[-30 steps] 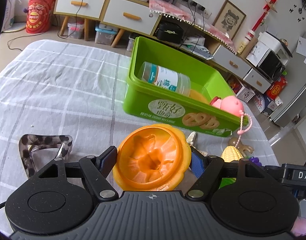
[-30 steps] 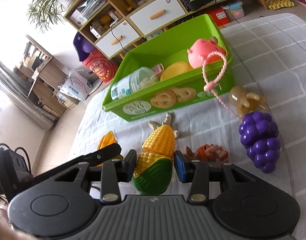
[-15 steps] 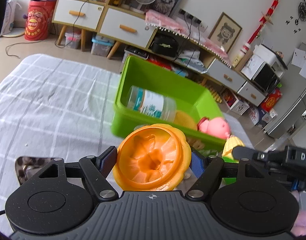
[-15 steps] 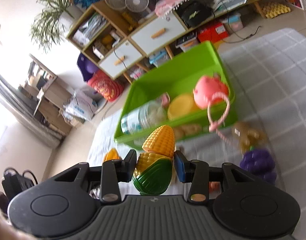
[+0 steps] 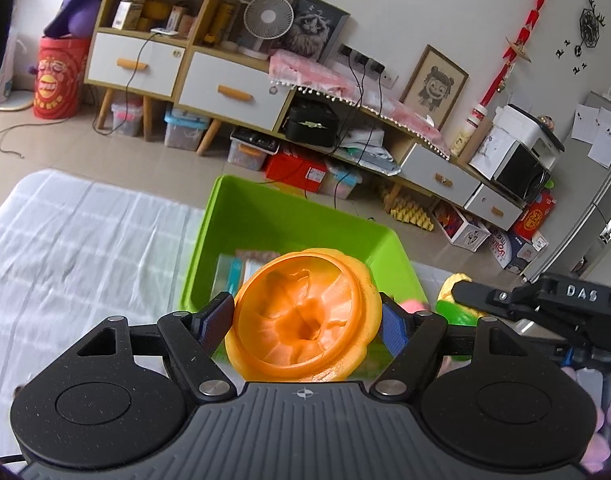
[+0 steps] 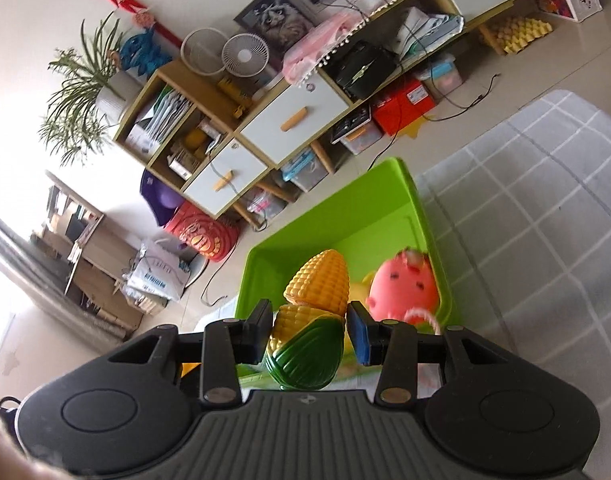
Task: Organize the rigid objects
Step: 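Carry the mold with the left tool while the right tool carries the corn to the bin, then open the left tool to drop the mold while the right tool releases the corn in the bin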
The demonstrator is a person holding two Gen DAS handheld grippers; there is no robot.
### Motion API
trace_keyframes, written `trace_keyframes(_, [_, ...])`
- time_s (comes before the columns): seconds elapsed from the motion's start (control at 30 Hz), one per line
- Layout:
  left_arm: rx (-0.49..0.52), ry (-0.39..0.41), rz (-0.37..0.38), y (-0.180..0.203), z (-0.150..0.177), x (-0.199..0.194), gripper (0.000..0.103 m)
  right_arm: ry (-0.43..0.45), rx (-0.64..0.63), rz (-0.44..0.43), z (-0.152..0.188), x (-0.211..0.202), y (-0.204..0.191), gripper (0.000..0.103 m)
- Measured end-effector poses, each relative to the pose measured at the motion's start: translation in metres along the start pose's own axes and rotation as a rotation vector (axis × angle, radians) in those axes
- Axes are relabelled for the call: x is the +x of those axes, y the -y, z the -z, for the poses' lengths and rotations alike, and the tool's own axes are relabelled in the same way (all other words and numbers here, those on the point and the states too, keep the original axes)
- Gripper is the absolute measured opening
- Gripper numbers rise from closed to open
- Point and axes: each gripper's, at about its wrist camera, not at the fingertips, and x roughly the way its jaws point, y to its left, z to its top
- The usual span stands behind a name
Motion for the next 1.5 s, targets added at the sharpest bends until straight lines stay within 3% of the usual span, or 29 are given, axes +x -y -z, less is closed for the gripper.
trace_keyframes(0.2, [-0.001,-0.022,0.035,0.01,-0.019,0.034,0.077,0.04,0.047,0.049,-0.016,0.021,0.014,0.025])
trace_keyframes(0.4, [0.027,-0.044,0.014,0.015,-0.027,0.068,0.077,0.062,0.074,0.078,-0.026,0.038,0.023,0.025])
trace_keyframes(0.87, [-0.021,-0.055,-0.036,-0.006,-0.036,0.096,0.078,0.062,0.062,0.093,-0.025,0.051,0.023,0.026])
trace_keyframes(0.9, [-0.025,-0.053,-0.036,-0.008,-0.037,0.096,0.08,0.063,0.047,0.092,-0.024,0.05,0.022,0.028])
trace_keyframes(1.03, [-0.072,-0.032,-0.033,-0.015,-0.038,0.089,0.092,0.063,0.018,0.103,-0.023,0.048,0.016,0.055])
trace_keyframes(1.5, [-0.066,-0.038,-0.039,-0.011,-0.034,0.07,0.096,0.067,-0.017,0.122,-0.021,0.038,0.007,0.055])
